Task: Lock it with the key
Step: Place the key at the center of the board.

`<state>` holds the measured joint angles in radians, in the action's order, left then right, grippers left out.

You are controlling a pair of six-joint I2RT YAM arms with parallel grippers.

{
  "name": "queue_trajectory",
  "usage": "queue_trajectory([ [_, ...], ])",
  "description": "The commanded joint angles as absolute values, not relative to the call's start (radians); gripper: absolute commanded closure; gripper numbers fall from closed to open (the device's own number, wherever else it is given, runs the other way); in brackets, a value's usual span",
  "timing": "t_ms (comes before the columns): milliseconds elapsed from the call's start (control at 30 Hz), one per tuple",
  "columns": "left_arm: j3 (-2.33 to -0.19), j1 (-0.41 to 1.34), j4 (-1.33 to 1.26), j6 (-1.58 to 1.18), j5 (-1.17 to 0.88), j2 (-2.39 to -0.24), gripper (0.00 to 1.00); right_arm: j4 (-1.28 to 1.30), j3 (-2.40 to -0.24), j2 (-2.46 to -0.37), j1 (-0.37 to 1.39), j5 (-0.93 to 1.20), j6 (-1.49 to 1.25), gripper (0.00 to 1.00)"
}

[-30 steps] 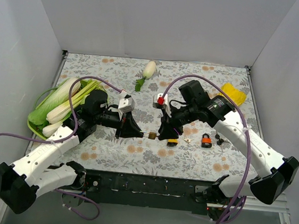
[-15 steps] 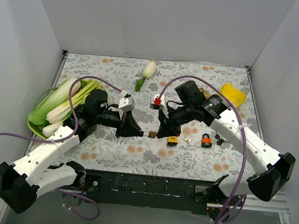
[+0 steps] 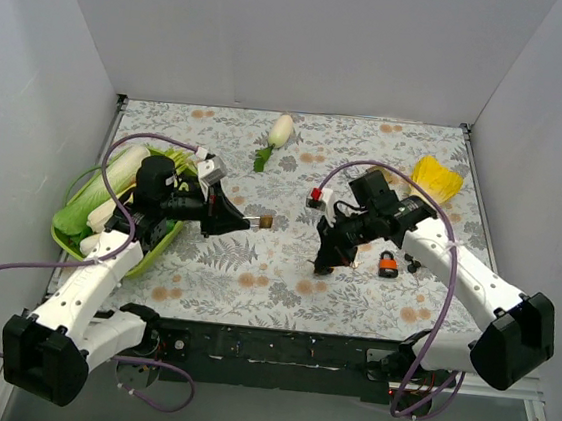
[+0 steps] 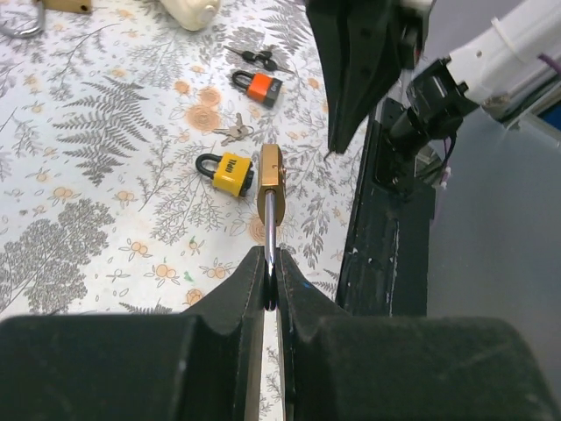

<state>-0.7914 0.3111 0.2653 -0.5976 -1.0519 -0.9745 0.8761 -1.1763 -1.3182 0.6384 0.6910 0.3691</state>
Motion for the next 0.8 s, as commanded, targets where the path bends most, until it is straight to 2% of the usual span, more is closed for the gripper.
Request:
queue_trajectory([
  [0,-0.775,0.261,0.126,-0.807,-1.089,-0.989,1.00,0.546,-1.031,-1.319,0.640,0.565,0.051,0.99],
  [100,-0.753,0.261,0.080,-0.896,-1.057,-0.957,1.00,0.471,-0.991,-1.390,0.638,0.395,-0.173,0.99],
  [200,-0.736,0.261,0.060,-0.931,-1.029,-0.931,1.00,0.341,-0.942,-1.405,0.663,0.345,-0.313,0.99],
  [333,-0.712,0.261,0.060,-0.946,-1.005,-0.910,1.00,0.264,-0.945,-1.453,0.719,0.197,-0.403,0.99],
  [533,-0.698,0.261,0.006,-0.997,-0.973,-0.907,1.00,0.319,-0.960,-1.546,0.730,0.049,-0.500,0.99],
  [767,-0.704,0.259,-0.028,-0.994,-0.976,-0.920,1.00,0.325,-0.982,-1.621,0.768,0.009,-0.564,0.99],
])
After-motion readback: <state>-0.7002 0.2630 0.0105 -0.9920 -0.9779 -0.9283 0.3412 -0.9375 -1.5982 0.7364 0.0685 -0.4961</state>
